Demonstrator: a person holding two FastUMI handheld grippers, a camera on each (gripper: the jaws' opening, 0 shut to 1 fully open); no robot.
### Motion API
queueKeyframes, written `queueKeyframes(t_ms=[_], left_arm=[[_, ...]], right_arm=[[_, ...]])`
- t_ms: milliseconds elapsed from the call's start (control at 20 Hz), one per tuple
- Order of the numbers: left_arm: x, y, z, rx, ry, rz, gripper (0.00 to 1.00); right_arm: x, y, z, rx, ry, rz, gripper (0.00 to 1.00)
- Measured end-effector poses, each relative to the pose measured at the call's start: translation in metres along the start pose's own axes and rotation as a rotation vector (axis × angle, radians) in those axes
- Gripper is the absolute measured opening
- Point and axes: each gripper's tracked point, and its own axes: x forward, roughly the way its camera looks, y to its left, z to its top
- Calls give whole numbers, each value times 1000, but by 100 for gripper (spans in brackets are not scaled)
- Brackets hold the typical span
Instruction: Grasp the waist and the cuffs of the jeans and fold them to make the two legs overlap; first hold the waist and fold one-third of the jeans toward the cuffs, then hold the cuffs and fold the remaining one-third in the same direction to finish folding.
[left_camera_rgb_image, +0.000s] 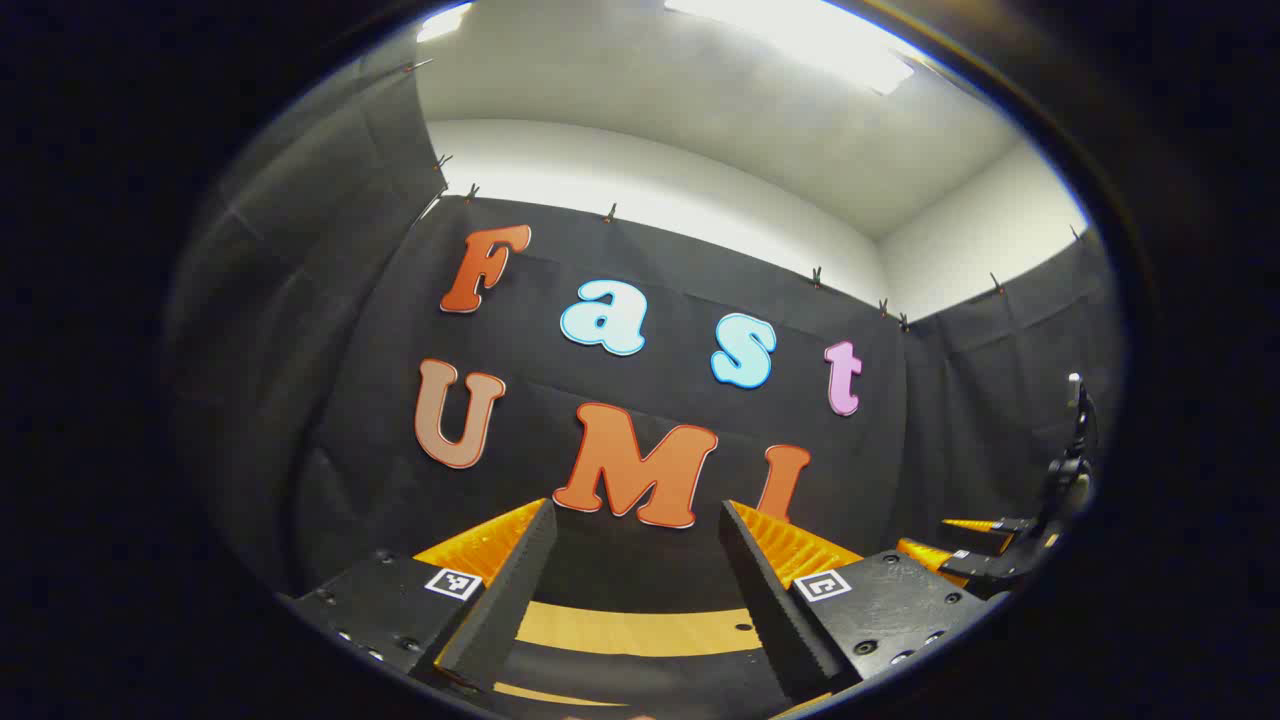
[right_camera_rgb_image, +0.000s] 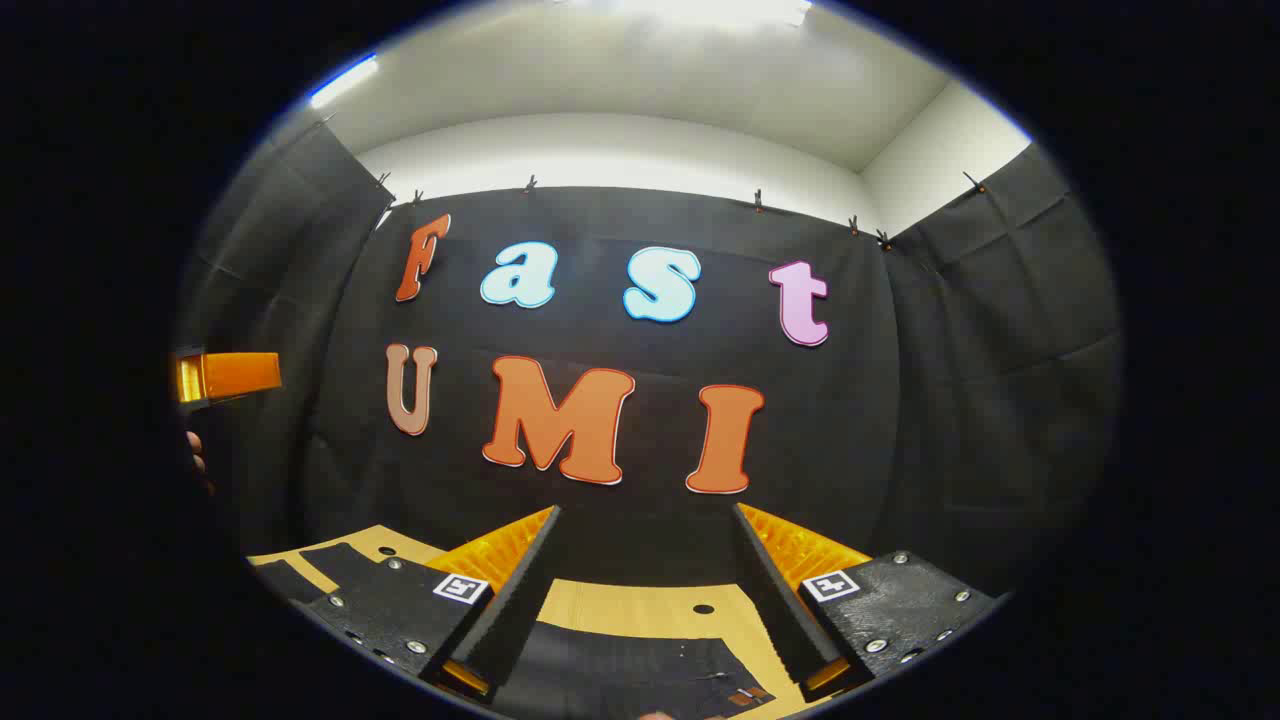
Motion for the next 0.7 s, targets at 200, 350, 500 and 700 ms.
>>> queueKeyframes(t_ms=[200,350,500,700], left_arm=[[-5,27,17,54,-86,43,97],[-2,30,10,175,-66,49,97],[10,41,-17,248,9,115,97],[16,53,-55,264,113,189,97]], right_arm=[[5,9,-5,-10,38,1,98],[9,14,-9,-14,40,-2,100],[13,17,-15,-22,40,9,98],[17,25,-14,15,18,40,98]])
